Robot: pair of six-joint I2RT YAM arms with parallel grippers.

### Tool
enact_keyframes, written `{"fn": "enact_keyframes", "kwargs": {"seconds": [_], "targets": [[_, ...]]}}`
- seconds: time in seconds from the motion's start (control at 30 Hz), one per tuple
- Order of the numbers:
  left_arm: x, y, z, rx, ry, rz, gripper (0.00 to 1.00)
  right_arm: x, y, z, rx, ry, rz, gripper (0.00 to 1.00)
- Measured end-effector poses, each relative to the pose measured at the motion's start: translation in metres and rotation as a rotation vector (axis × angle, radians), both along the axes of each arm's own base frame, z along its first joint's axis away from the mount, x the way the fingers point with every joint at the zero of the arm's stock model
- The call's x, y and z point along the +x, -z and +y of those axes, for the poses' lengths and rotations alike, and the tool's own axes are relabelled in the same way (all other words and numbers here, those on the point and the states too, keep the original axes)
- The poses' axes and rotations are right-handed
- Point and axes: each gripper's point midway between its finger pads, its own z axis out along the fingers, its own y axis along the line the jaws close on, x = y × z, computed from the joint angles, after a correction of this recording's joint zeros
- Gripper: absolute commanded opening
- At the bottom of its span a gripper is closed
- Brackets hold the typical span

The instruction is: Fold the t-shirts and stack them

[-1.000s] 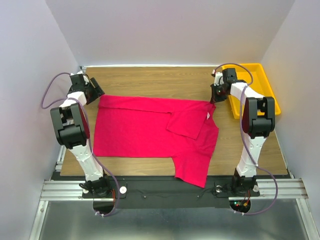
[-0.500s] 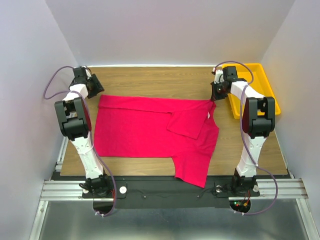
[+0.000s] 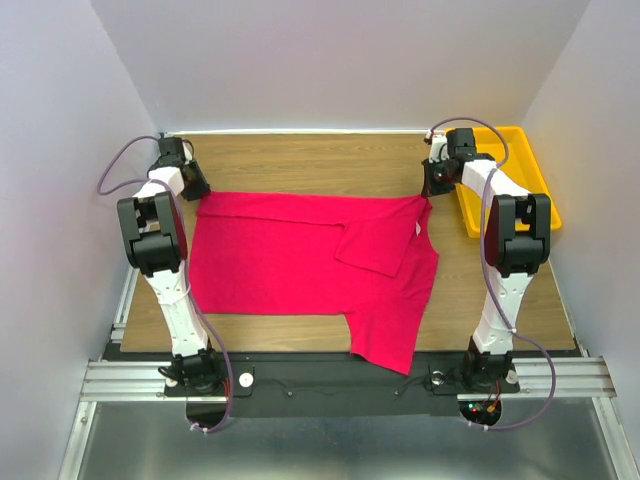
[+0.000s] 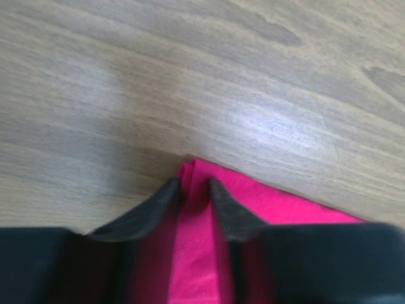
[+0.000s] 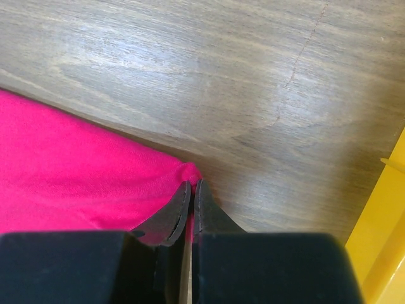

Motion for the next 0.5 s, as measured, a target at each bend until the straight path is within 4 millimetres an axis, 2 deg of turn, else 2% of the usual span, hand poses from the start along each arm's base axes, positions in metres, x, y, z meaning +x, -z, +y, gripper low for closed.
{"fn": "enact_keyframes", "kwargs": {"seconds": [0.03,0.07,0.17,0.3,0.5], "targets": [[0.001,-0.001,0.001,0.007,-0.002,0.001,0.25,0.0,0.0,0.0,0.0,0.0,0.0,0.0],[0.002,-0.001,0.002,0.01,-0.003,0.003,0.15,0.0,0.0,0.0,0.0,0.0,0.0,0.01],[0.003,0.001,0.001,0.011,-0.001,0.01,0.0,0.003,-0.001,0.0,0.0,0.0,-0.004,0.0],[0.004,0.001,0.001,0.012,-0.006,0.014,0.0,0.009,-0.005,0.0,-0.003,-0.005,-0.018,0.01],[0.017,-0.001,0.005,0.015,-0.036,0.002,0.0,0.031,-0.011,-0.001,-0.014,-0.008,-0.06,0.01]]}}
